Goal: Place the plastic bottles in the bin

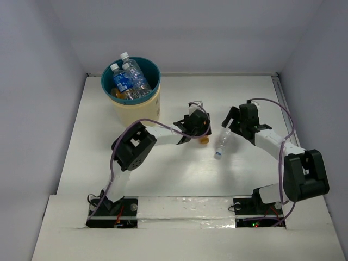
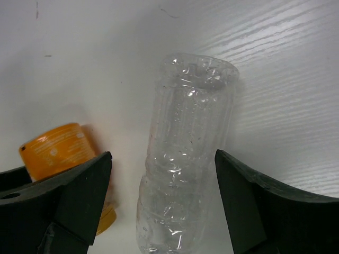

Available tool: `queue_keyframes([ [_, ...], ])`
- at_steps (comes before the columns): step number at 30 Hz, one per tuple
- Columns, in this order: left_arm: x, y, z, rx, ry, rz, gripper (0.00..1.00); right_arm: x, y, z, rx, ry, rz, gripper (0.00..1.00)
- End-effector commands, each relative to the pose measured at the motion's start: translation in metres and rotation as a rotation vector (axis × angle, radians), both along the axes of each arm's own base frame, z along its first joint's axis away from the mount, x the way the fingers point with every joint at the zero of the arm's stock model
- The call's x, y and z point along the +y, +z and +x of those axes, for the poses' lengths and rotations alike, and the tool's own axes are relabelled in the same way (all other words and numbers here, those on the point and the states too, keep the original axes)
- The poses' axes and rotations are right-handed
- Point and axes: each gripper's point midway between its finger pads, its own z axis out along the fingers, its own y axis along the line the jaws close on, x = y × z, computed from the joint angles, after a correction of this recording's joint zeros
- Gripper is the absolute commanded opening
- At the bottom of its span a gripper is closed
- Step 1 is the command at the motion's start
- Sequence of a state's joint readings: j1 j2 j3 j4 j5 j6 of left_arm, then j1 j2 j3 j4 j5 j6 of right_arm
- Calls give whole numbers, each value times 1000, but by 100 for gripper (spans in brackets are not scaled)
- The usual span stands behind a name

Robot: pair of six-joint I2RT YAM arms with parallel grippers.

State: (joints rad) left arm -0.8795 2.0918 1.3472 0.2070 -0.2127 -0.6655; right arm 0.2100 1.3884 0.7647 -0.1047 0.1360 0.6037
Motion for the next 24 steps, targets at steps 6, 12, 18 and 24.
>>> queue_keyframes([
  [6, 59, 75, -24, -121, 44, -51, 47, 11, -14, -2, 159, 145, -45, 86],
  [12, 87, 193, -42, -299, 44, -192, 47, 12, -24, -4, 255, 183, -73, 80],
  [18, 156, 293, -24, -495, 217, -136, 48, 22, -24, -5, 275, 251, -49, 56],
  [24, 237, 358, 14, -583, 379, -188, 49, 58, -6, -9, 166, 414, 105, 53],
])
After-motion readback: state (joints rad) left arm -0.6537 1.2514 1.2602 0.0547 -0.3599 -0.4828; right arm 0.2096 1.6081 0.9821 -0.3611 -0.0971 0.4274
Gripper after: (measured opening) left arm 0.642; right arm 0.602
